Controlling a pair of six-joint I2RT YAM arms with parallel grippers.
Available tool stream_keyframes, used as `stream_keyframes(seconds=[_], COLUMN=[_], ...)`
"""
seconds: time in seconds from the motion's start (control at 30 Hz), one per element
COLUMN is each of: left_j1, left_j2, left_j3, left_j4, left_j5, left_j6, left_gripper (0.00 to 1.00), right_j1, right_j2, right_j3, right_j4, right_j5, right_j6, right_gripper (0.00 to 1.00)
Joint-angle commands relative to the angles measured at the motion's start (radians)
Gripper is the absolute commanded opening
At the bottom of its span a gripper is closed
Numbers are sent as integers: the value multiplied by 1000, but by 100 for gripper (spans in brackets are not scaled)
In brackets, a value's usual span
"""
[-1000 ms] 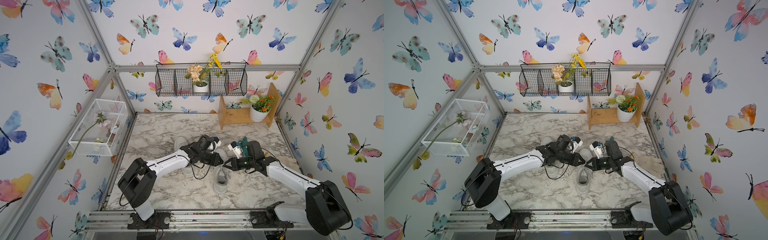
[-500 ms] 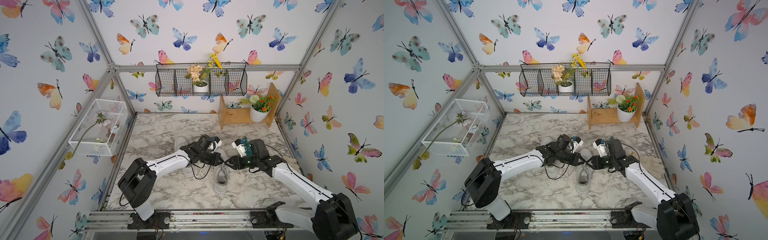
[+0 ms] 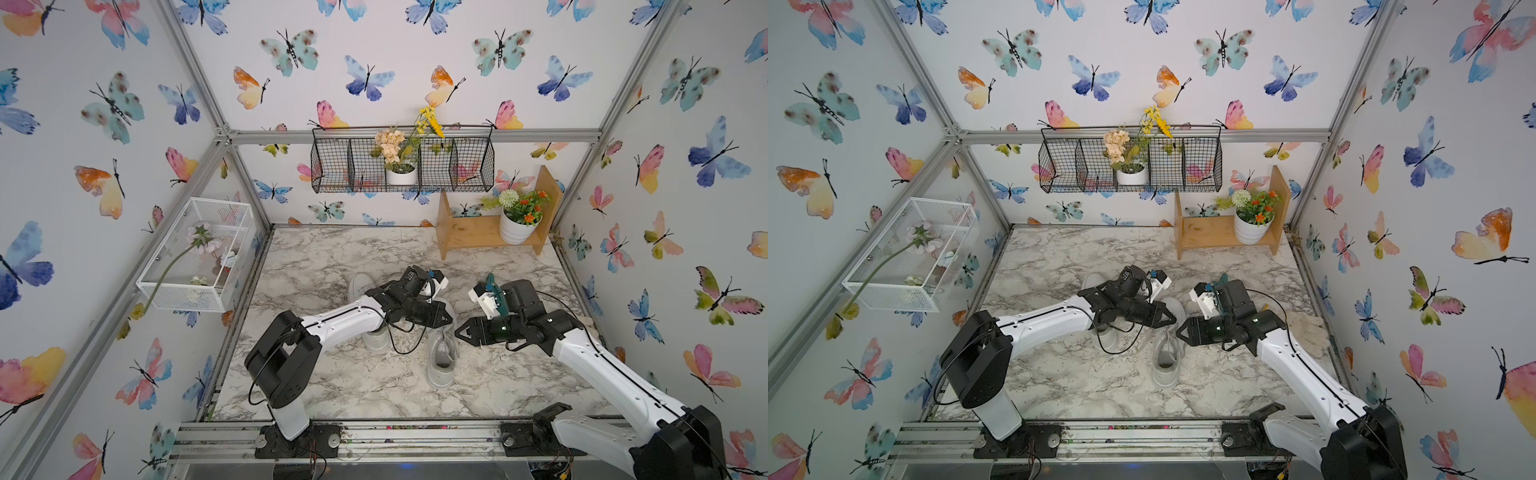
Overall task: Tie the shoes
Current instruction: Cross the shoelace with the shoelace.
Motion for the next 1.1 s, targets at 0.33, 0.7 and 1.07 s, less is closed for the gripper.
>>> stream_keyframes(seconds=[0.33,0.7,1.07], left_j1=[7,10,12], left_j2=[23,10,2], left_j3=[14,0,-1], left_j4=[18,18,12], left_j5=[11,7,0], left_j6=[1,-1,-1], left_gripper=[0,0,0], right_j1=[281,331,335], right_j2=[71,150,186], right_j3=[102,63,16], right_j4=[-86,-30,-24], right_j5=[232,252,314], right_j6=[114,128,119], right_gripper=[48,41,31])
